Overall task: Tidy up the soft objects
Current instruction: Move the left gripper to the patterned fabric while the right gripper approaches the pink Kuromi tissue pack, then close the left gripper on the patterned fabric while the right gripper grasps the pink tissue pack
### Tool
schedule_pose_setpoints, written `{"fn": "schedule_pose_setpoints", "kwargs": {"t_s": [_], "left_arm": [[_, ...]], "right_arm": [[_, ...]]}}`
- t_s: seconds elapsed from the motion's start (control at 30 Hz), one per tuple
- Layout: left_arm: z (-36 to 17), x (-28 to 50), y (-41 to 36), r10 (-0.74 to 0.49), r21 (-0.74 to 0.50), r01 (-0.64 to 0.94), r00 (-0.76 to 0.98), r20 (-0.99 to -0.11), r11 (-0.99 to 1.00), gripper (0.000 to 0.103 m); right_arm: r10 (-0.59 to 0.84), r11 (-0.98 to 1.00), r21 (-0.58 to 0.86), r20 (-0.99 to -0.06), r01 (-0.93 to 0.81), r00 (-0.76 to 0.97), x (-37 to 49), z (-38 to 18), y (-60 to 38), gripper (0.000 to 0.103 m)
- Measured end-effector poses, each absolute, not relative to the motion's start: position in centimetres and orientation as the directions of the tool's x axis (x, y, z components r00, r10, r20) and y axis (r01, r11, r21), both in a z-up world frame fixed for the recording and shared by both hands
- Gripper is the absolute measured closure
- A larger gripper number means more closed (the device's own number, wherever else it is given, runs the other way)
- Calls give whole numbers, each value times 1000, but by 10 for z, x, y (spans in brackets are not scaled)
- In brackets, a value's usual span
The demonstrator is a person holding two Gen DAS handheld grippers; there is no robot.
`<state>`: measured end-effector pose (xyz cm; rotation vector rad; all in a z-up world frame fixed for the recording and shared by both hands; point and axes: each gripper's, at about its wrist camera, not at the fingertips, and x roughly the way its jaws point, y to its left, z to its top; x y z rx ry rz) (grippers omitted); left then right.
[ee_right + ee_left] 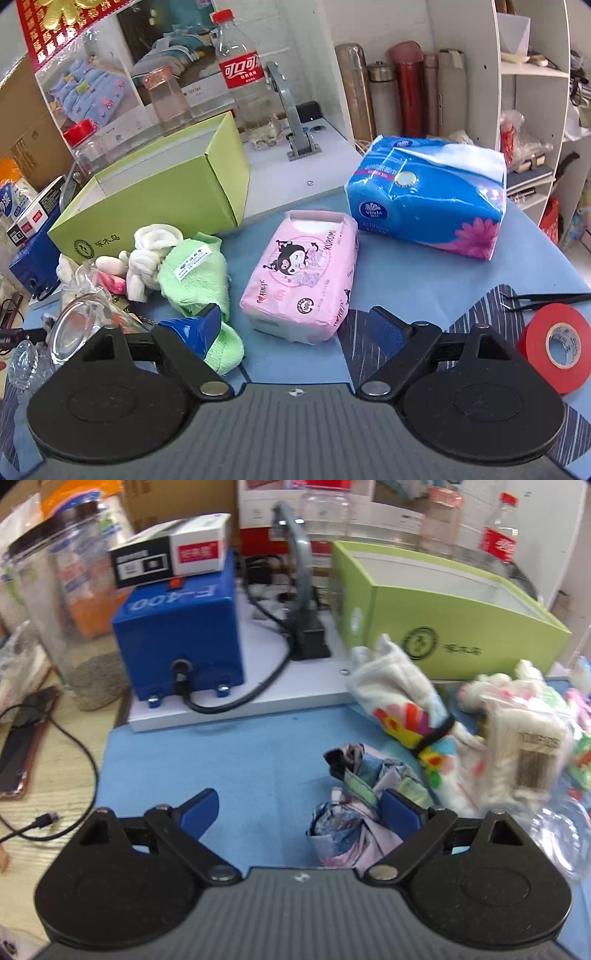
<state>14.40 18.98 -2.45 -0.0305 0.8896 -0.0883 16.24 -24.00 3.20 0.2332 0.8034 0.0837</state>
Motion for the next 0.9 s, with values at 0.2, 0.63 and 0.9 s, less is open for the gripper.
{"fn": "schedule_pose_setpoints", "kwargs": {"t_s": [0.2, 0.63, 0.9], "left_arm": [[-19, 153, 172, -182, -56, 217, 621, -763, 975, 9], [-44, 174, 174, -89, 1, 153, 576, -813, 988, 9], [-46, 172, 173, -99, -3, 160, 596, -797, 987, 9]], "right_arm": [[204, 963, 270, -706, -9, 679, 173, 30, -226, 30], [136, 980, 200, -699, 9, 702, 195, 32, -217, 30], [7, 990, 94, -773, 104, 635, 239, 1, -218, 29]]}}
